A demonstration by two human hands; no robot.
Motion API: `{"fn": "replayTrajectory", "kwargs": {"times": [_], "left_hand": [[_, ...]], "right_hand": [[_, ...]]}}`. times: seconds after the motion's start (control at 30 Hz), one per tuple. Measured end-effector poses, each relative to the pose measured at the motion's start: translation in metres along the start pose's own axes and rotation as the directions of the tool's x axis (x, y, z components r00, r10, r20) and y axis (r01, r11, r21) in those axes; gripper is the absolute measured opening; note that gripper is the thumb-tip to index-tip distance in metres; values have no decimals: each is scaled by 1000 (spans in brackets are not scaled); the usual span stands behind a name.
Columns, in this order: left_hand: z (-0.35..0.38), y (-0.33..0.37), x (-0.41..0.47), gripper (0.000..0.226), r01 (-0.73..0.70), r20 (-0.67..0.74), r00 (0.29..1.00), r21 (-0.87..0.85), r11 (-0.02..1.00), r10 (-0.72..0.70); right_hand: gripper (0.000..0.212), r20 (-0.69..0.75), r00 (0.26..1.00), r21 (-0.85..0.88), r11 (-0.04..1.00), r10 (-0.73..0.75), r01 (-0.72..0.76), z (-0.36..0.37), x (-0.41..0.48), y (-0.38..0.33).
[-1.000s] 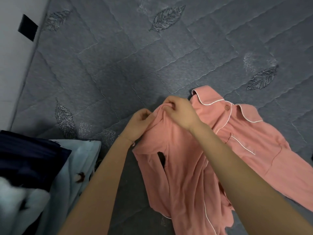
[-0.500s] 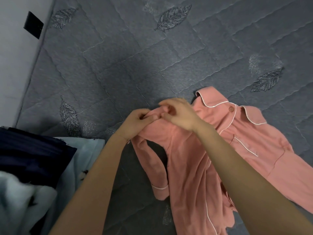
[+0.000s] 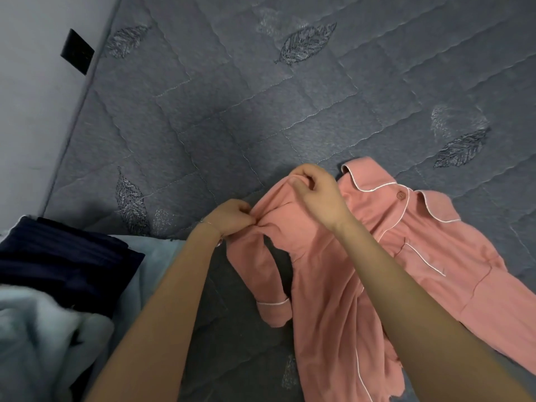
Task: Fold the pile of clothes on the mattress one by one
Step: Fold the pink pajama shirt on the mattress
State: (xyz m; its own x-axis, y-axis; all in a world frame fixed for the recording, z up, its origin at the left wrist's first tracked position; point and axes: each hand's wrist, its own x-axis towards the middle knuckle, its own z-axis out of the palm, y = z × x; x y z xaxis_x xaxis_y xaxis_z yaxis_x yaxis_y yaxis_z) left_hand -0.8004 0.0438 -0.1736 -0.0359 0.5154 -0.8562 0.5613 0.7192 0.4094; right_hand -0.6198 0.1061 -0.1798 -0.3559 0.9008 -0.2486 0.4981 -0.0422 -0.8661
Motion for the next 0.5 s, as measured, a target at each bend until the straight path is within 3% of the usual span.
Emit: {"fn": "replayTrajectory", "kwargs": {"times": [0.13, 0.23, 0.3, 0.37, 0.43, 0.5], "left_hand": [[4, -14, 3, 14, 48, 20, 999, -16, 999, -48], [-2, -27, 7, 5, -53, -170, 984, 41, 998, 59], [-11, -28, 6, 16, -152, -362, 926, -84, 985, 112], [-22, -21, -1, 18, -332, -557, 812, -195, 923, 174], [-30, -10, -10, 22, -465, -623, 748, -248, 850, 229], [-35, 1, -16, 27, -530, -615, 744, -305, 791, 261]], "right_hand": [[6, -38, 999, 54, 998, 18, -16, 0, -4, 3], [3, -59, 996, 10, 998, 69, -68, -2, -9, 10], [4, -99, 987, 23, 992, 124, -123, -5, -10, 13], [7, -133, 974, 60, 982, 183, -177, -7, -10, 12], [6, -164, 962, 0, 975, 220, -223, -6, -9, 11], [5, -175, 966, -178, 959, 188, -219, -3, -6, 9]]}}
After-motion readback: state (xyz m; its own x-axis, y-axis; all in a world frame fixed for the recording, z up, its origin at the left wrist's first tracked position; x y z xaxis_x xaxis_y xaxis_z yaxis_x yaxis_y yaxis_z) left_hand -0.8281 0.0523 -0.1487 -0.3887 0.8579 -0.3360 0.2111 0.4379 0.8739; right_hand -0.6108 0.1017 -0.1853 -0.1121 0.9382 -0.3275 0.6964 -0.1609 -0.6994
